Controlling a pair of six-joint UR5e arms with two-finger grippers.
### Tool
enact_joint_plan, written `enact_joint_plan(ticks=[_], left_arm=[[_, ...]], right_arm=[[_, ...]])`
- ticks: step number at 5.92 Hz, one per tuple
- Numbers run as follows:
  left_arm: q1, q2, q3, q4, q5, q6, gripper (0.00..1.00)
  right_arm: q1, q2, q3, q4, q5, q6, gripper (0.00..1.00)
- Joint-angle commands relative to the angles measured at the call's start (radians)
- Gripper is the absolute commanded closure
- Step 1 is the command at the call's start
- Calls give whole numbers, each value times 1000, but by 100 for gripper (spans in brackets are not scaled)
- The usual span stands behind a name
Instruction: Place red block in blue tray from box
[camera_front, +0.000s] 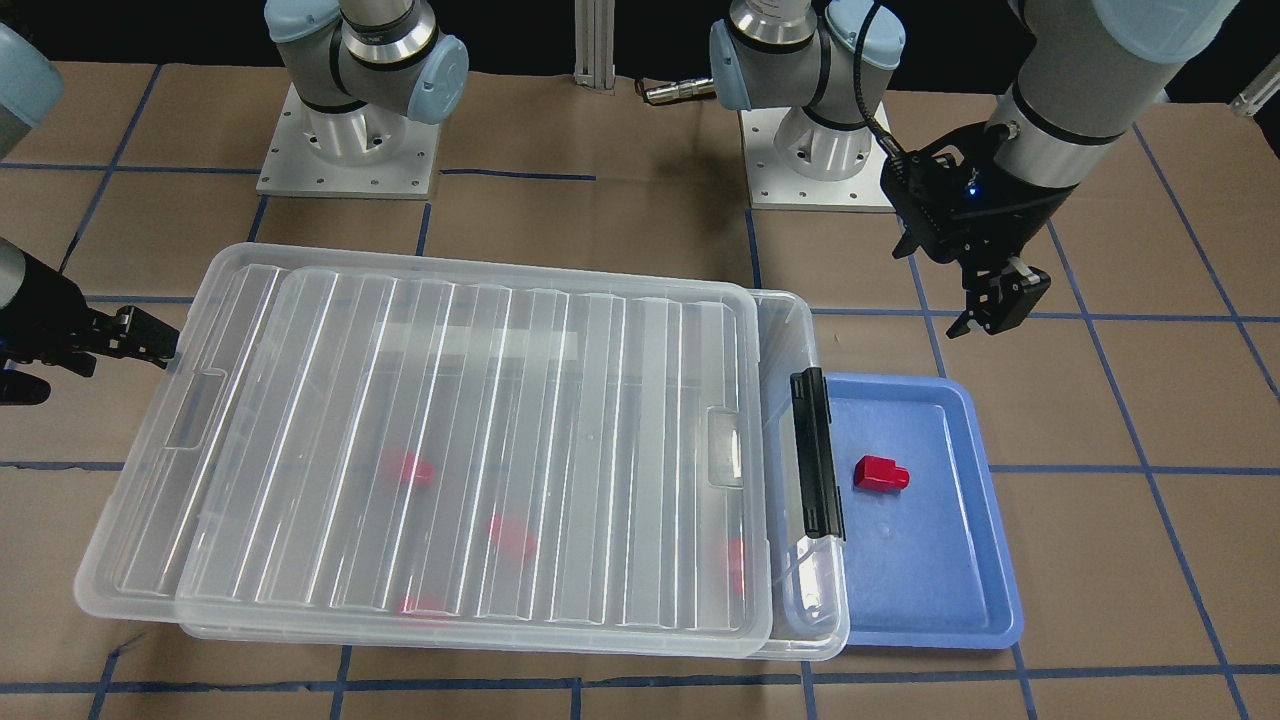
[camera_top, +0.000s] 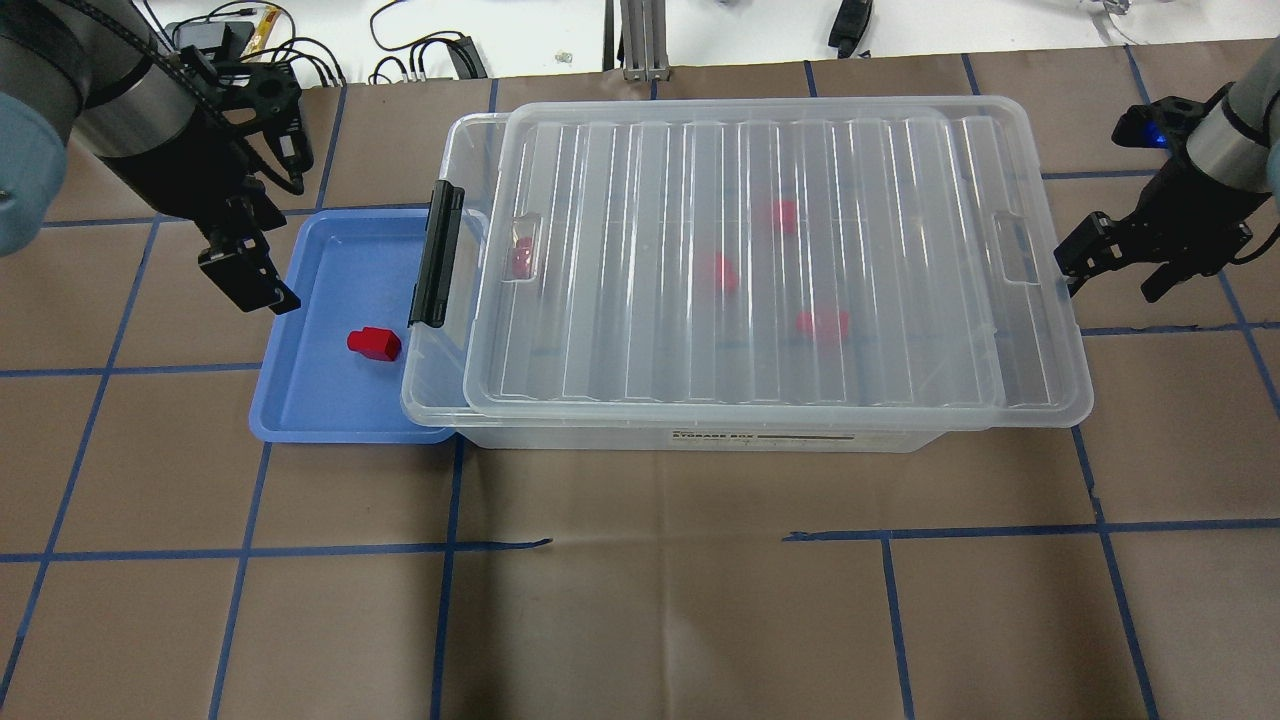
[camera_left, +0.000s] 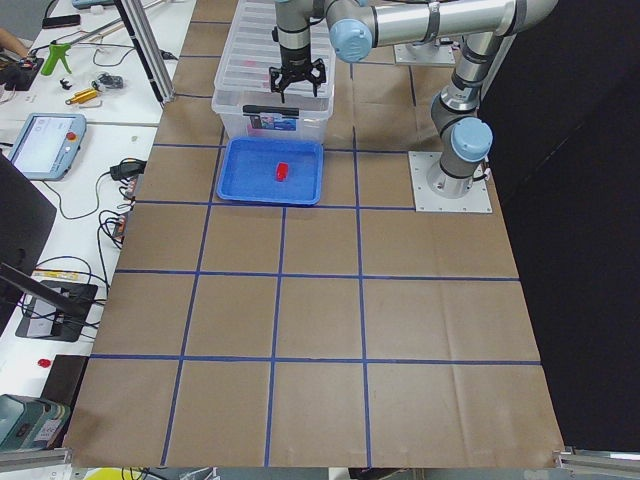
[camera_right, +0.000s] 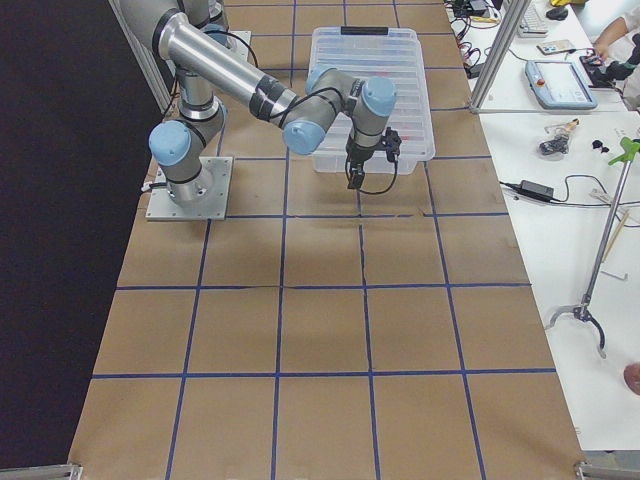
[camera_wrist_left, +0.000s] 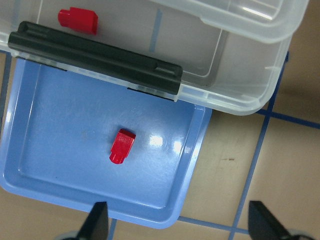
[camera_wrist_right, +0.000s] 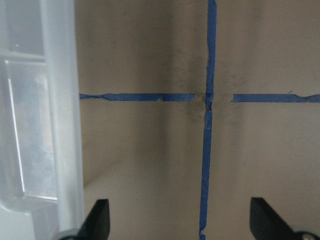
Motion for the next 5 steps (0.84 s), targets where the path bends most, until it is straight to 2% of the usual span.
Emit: enact_joint_plan(ticks=[1, 2, 3, 4, 5], left_arm=[[-85, 2, 13, 9, 0, -541, 2], [-125, -1, 23, 11, 0, -790, 2], [-151, -9, 33, 11, -3, -1119, 2], [-163, -6, 52, 9, 5, -1221, 2], [-163, -9, 72, 3, 4, -1254, 2]], right_arm=[[63, -13, -1, 3, 1, 74, 0], [73, -13, -3, 4, 0, 94, 0], [73, -15, -22, 6, -17, 91, 0], [73, -24, -88, 22, -35, 85, 0], [78, -51, -163, 108, -28, 99, 0]])
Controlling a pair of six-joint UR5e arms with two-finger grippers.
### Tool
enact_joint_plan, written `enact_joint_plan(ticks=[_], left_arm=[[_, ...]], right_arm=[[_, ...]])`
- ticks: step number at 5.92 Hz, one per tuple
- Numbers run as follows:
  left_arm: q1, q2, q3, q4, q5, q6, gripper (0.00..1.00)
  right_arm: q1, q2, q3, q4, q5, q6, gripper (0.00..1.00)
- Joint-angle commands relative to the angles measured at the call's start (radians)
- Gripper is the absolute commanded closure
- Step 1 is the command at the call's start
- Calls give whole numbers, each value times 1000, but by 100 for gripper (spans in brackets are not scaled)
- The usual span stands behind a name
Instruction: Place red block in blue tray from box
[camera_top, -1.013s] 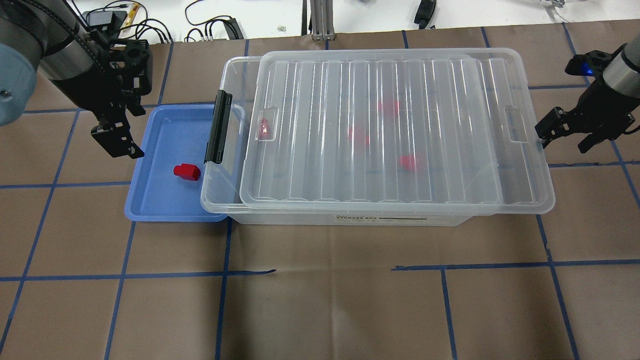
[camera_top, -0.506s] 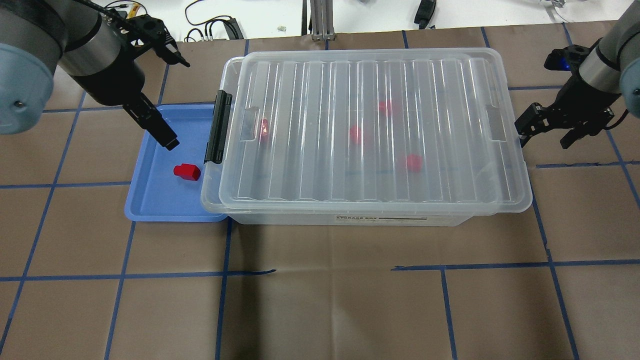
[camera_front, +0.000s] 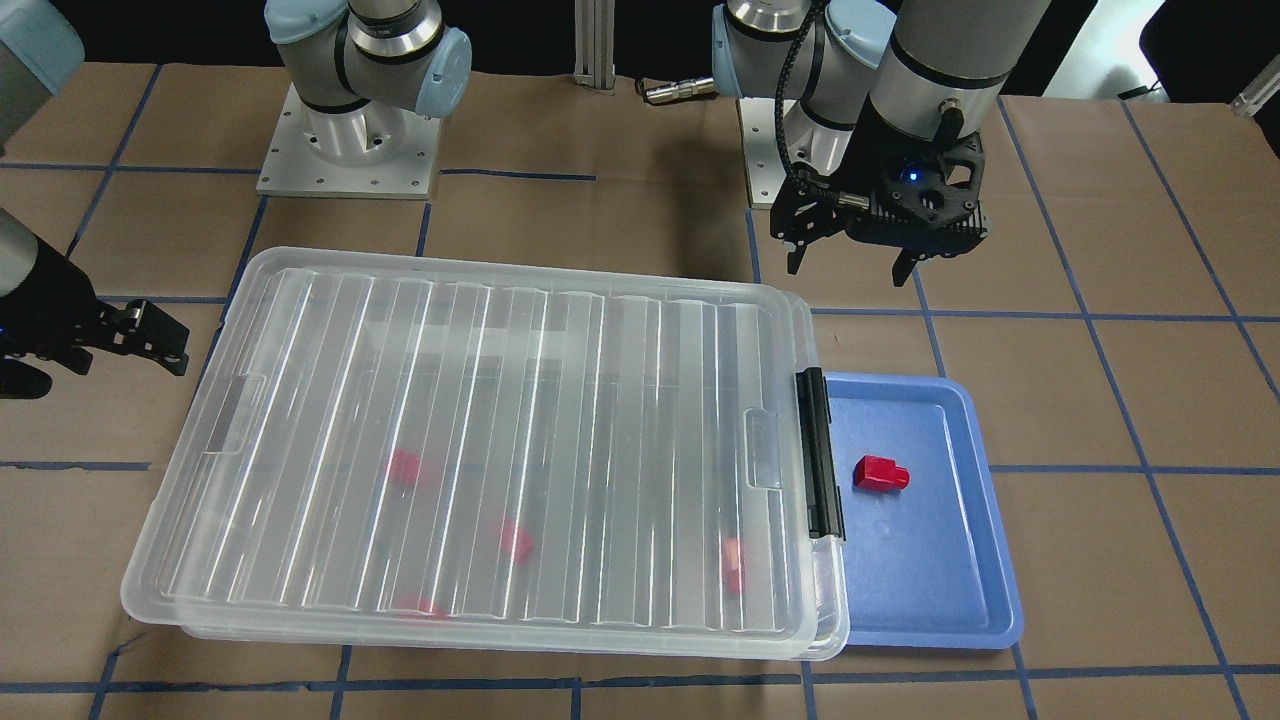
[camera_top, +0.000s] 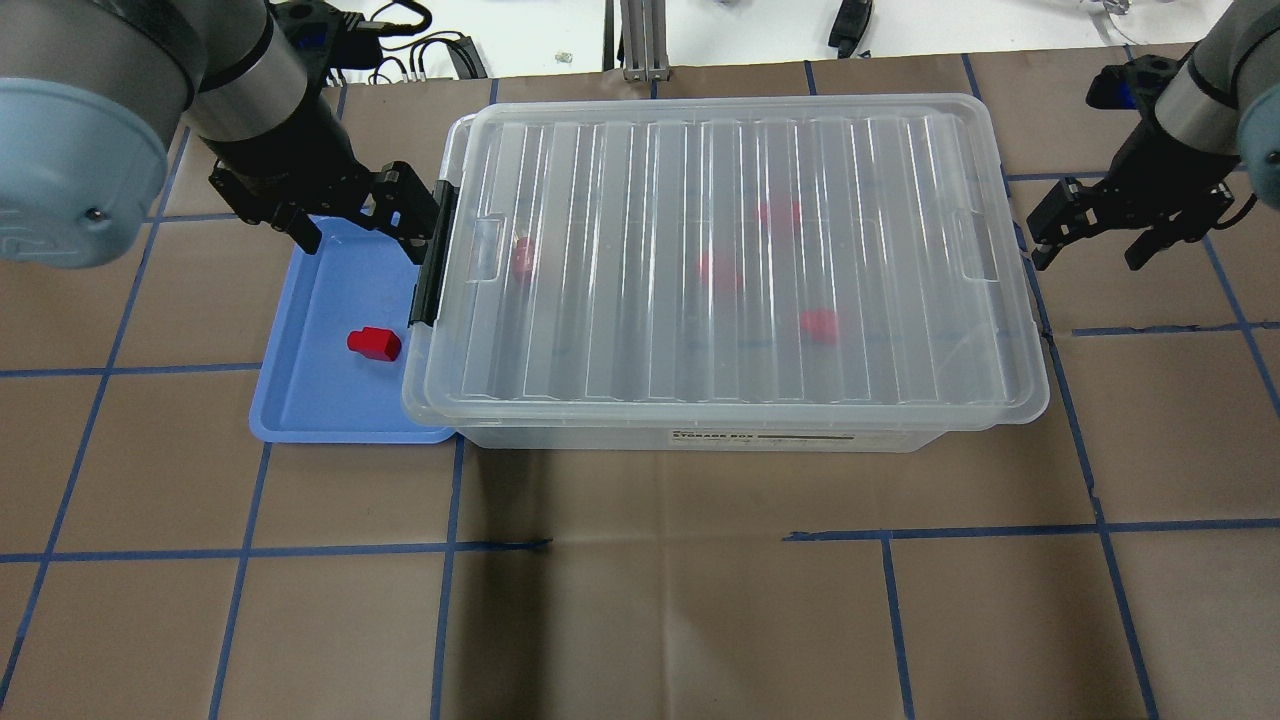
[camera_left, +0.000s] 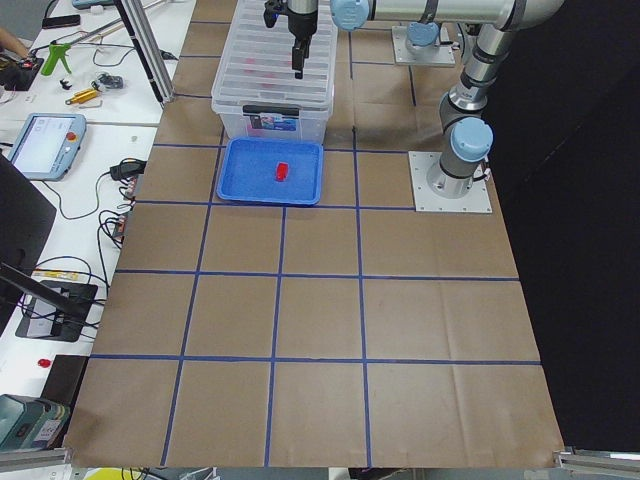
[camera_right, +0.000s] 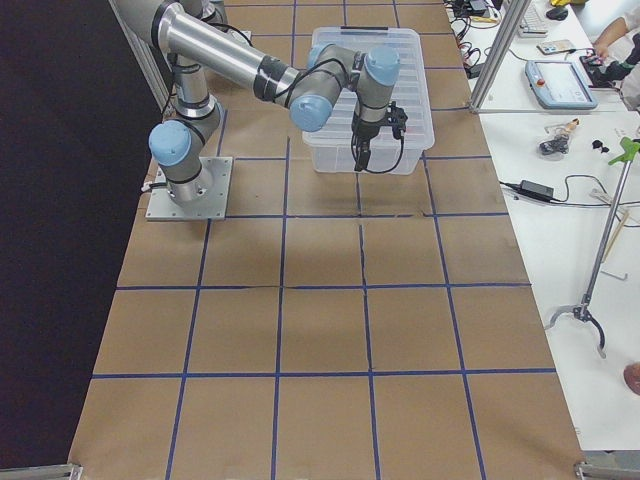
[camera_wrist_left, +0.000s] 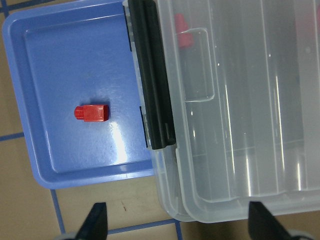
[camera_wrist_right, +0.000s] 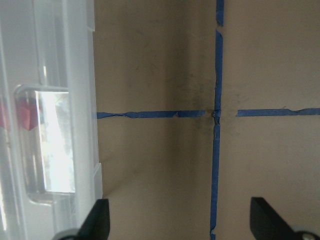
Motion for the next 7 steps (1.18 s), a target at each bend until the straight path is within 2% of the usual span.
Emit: enact_joint_plan(ticks=[1, 4, 7], left_arm=[[-4, -3, 21, -3, -1, -68, 2], [10, 8, 20, 2, -6, -48, 2], [12, 3, 18, 3, -6, -43, 2]], right_arm=[[41, -44, -122, 134, 3, 46, 0], [294, -62, -190, 195, 2, 380, 0], [312, -64, -184, 202, 8, 382, 0]])
